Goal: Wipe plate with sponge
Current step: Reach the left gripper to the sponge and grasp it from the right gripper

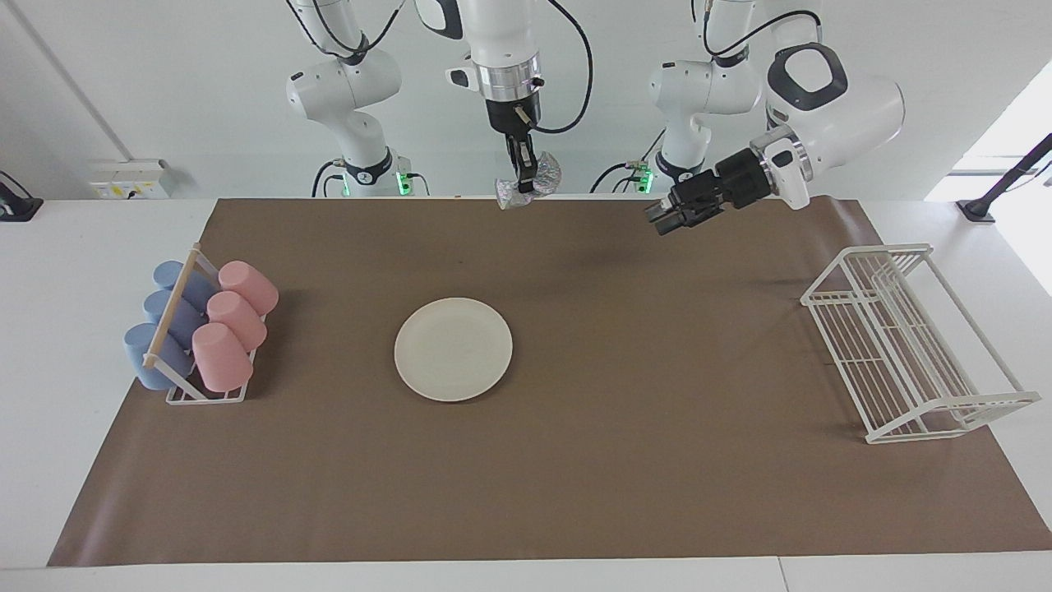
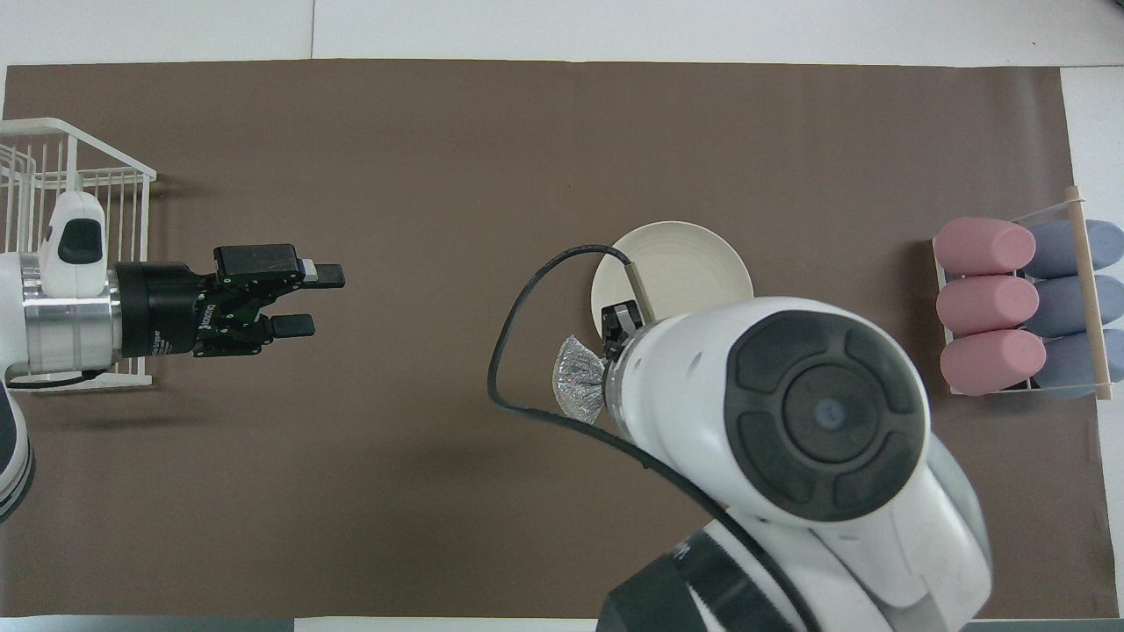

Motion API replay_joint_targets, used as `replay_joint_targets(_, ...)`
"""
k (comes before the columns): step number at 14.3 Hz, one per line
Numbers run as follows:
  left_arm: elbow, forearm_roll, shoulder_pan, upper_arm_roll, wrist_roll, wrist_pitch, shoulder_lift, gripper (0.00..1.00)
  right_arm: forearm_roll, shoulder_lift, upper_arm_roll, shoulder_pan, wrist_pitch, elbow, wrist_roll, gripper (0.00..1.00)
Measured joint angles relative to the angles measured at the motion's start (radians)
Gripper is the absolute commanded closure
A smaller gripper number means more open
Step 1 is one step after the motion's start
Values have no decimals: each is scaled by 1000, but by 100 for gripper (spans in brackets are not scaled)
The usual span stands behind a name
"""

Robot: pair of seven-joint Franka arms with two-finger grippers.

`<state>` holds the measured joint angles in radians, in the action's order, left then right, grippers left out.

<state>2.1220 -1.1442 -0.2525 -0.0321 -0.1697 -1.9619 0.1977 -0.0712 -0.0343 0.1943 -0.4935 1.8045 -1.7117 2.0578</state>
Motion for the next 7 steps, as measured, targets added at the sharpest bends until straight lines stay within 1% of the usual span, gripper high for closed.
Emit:
replay_joint_targets(2, 0, -46, -63, 5, -3, -1, 0, 1, 0, 5, -1, 1, 0, 0, 1, 100)
replay_joint_targets(4, 1, -56, -111, 6, 12, 0, -1, 1, 1, 6, -3, 2, 0, 0, 1, 100)
replay_joint_targets(7, 13, -56, -141, 7, 88, 13, -10, 3, 1, 6, -4, 2, 0, 1, 1, 100)
